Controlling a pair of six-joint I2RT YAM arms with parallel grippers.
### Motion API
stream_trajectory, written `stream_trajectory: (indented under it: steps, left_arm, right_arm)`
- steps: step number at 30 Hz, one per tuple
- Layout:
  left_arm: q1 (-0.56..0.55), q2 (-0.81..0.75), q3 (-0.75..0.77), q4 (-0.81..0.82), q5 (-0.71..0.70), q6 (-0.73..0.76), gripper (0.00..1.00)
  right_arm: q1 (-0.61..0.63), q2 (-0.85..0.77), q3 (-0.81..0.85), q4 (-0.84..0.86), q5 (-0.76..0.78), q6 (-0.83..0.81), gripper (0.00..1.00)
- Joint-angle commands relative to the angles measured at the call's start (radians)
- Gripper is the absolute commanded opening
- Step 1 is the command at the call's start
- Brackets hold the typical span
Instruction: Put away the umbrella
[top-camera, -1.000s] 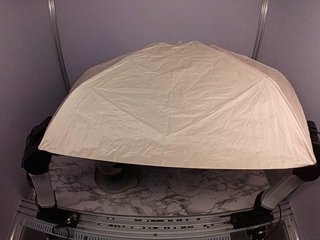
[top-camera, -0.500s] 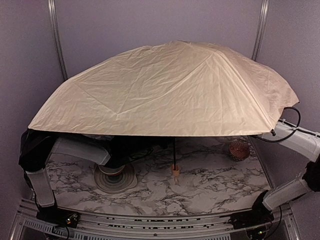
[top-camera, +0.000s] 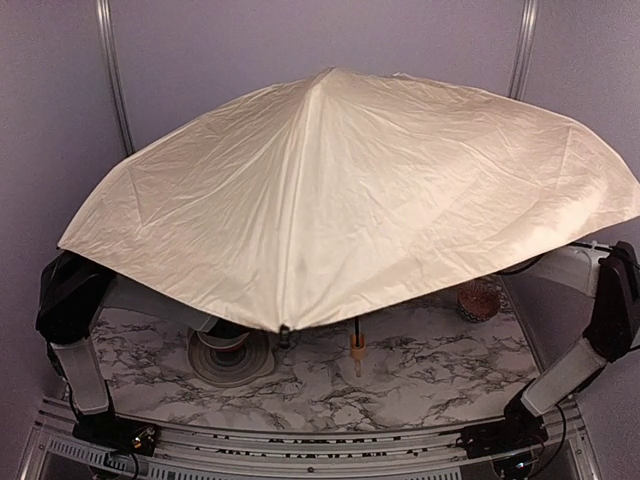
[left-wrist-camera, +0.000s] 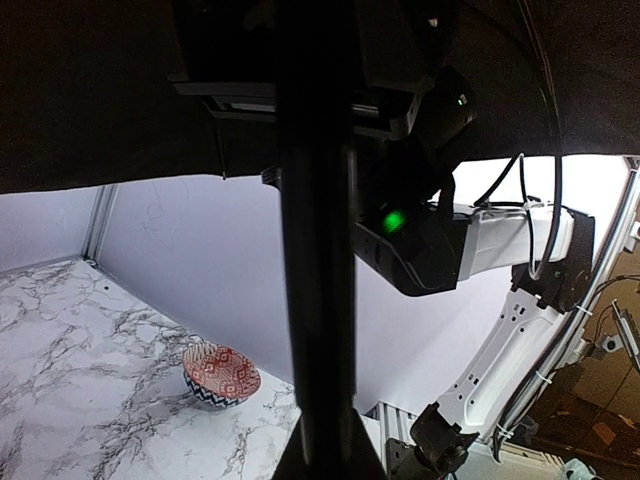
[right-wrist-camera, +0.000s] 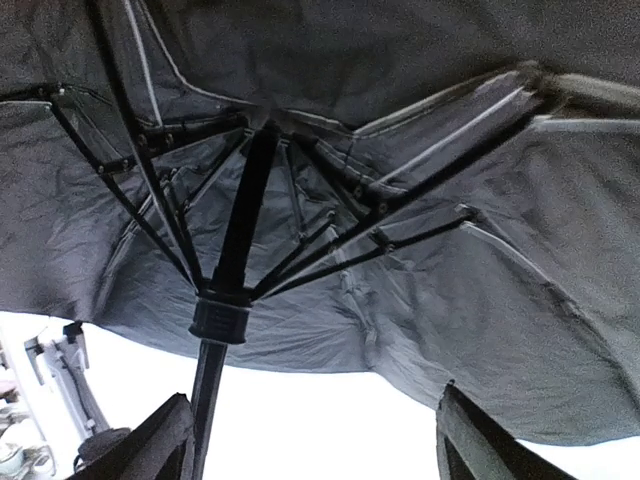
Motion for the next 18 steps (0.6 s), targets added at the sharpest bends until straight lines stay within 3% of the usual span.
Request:
stream_trajectory:
  steps: [1,7,12,18]
  left_arm:
    - [0.0,-0.03,0.043,0.073,0.053,0.002,0.0]
    - [0.0,-0.036,0.057,-0.012,0.053,0.007,0.0]
    - [-0.002,-0.037,0.062,-0.03,0.055,0.015,0.0]
    - [-0.004,-0.036,0.072,-0.049,0.053,0.023,0.0]
  right_arm:
    - [-0.002,0.041,0.11,0.013,-0.115,0.053,0.79]
    - [-0.001,0.062,0.19,-0.079,-0.136,0.004,0.77]
    - [-0.001,0.069,0.212,-0.125,-0.114,-0.003,0.59]
    - [-0.001,0.077,0.24,-0.186,-0.119,-0.02,0.56]
